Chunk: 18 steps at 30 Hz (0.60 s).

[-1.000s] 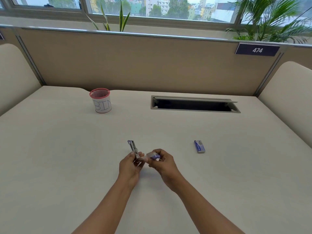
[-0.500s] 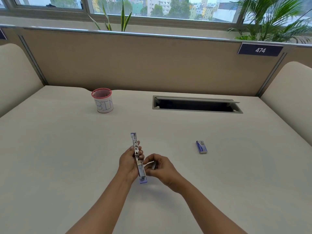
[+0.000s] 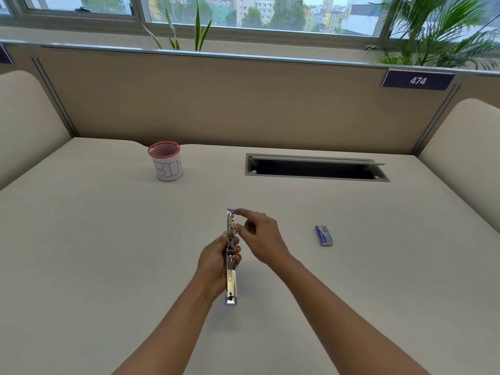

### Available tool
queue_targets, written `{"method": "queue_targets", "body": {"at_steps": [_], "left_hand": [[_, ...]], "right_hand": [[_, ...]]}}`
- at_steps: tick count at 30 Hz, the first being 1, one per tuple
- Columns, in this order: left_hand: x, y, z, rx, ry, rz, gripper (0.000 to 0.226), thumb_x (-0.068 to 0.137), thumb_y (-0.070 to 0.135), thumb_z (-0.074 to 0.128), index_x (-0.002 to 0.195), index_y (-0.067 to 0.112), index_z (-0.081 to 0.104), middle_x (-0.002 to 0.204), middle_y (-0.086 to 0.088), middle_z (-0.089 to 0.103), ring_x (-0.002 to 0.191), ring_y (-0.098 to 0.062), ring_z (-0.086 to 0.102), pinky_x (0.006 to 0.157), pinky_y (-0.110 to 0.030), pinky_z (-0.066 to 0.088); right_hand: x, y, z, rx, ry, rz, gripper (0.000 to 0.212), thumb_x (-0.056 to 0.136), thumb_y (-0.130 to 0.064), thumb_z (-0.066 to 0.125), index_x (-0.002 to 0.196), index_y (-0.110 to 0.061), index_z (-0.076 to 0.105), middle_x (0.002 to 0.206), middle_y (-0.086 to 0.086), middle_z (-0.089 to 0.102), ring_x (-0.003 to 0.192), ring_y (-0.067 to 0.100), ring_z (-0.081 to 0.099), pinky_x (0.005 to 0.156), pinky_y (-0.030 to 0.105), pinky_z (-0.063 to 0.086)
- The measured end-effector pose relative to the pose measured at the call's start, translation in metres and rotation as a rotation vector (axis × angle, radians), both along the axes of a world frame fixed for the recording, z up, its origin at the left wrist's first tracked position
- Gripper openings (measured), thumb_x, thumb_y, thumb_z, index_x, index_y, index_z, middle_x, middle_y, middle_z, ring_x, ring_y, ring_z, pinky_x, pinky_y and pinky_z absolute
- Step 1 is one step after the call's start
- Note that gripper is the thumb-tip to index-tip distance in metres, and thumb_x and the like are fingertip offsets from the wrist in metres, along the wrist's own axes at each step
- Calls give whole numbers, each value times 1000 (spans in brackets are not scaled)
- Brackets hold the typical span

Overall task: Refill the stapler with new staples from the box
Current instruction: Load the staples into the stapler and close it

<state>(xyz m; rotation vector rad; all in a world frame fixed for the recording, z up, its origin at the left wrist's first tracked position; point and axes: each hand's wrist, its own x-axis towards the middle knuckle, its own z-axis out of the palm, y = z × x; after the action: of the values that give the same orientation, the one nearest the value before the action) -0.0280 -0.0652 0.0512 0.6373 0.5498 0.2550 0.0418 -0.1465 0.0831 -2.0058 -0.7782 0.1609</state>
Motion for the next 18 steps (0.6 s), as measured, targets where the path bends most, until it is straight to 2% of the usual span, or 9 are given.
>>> {"method": "queue_targets", "body": {"at_steps": [3, 6, 10, 14, 16, 18], "left_hand": [[-1, -1, 2, 15, 13, -2, 27, 97, 16, 41, 81, 6, 60, 54, 0, 53, 38, -6, 46, 38, -15, 42], [0, -1, 2, 57, 35, 3, 27, 96, 17, 44, 80, 7, 64, 59, -1, 53, 44, -7, 48, 44, -16, 47], [0, -3, 2, 101, 55, 16, 27, 95, 17, 46, 80, 8, 66, 57, 3, 61, 50, -6, 51, 51, -18, 48], [0, -4, 2, 121, 57, 19, 25, 94, 17, 47, 83, 7, 67, 71, -3, 59, 59, -11, 49, 53, -19, 46], [1, -4, 2, 129, 63, 21, 25, 94, 16, 46, 83, 7, 66, 74, -4, 55, 63, -12, 46, 58, -21, 43], [1, -4, 1, 134, 66, 20, 23, 94, 16, 46, 83, 7, 64, 74, -5, 53, 63, -12, 45, 57, -20, 41]], "right_hand": [[1, 5, -2, -79, -67, 17, 36, 89, -18, 56, 124, -23, 58, 66, -9, 41, 77, 10, 44, 74, 19, 34], [0, 6, -3, -113, -110, 23, 36, 89, -19, 55, 125, -21, 57, 69, -8, 41, 80, 10, 43, 74, 20, 34], [-1, 6, -2, -127, -134, 20, 35, 90, -18, 54, 125, -16, 58, 83, 2, 47, 82, 11, 43, 75, 21, 35], [-5, 4, -3, -126, -140, 18, 31, 90, -16, 53, 120, -13, 61, 84, 5, 48, 80, 13, 45, 74, 24, 38], [-7, 4, -5, -124, -138, 16, 30, 90, -16, 53, 119, -13, 62, 84, 4, 48, 80, 13, 46, 74, 23, 38], [-9, 3, -6, -125, -133, 10, 31, 90, -17, 53, 119, -13, 62, 84, 2, 48, 80, 12, 46, 73, 21, 36]]}}
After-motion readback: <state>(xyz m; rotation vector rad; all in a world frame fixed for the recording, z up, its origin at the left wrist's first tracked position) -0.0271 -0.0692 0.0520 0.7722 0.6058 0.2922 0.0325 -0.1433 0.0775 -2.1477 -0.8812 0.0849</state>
